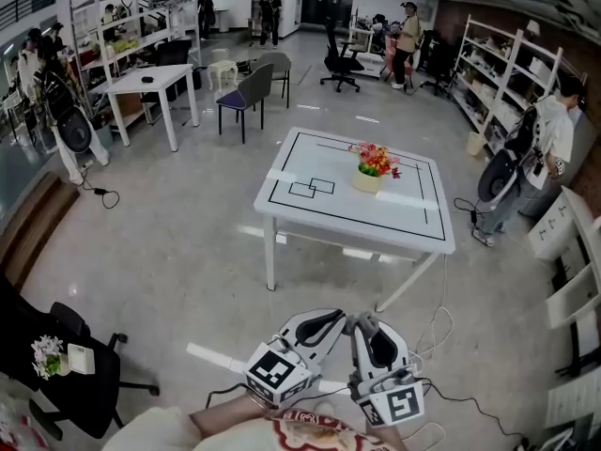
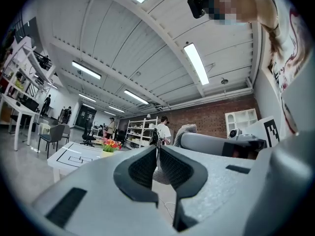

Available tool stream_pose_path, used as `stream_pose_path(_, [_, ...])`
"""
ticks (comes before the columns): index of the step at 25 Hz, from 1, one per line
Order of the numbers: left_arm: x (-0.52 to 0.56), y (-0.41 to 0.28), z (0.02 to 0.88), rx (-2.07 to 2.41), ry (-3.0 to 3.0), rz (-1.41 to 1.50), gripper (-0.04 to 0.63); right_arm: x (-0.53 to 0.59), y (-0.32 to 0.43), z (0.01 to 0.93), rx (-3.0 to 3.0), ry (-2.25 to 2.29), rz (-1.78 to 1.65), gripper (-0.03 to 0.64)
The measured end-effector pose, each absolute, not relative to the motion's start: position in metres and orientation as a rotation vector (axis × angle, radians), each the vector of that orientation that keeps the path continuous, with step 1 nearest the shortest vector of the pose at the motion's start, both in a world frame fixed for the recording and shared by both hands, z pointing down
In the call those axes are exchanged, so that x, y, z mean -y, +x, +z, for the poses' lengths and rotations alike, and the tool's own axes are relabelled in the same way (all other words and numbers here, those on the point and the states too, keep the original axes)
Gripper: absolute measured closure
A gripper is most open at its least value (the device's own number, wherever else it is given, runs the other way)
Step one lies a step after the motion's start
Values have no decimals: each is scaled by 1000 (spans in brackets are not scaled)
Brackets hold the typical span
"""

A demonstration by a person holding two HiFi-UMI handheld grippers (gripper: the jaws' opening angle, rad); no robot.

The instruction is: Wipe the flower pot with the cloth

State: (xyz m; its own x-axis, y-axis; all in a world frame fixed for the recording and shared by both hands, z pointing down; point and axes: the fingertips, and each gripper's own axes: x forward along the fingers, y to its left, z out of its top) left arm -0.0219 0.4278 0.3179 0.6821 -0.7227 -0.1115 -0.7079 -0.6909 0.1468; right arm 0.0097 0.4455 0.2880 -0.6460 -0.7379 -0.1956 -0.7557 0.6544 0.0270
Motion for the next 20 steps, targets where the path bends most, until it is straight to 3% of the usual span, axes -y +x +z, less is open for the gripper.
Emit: stream_pose_path(20, [-381, -46, 337, 1178, 2777, -234, 591, -400, -8, 311, -2670, -1283, 92, 546])
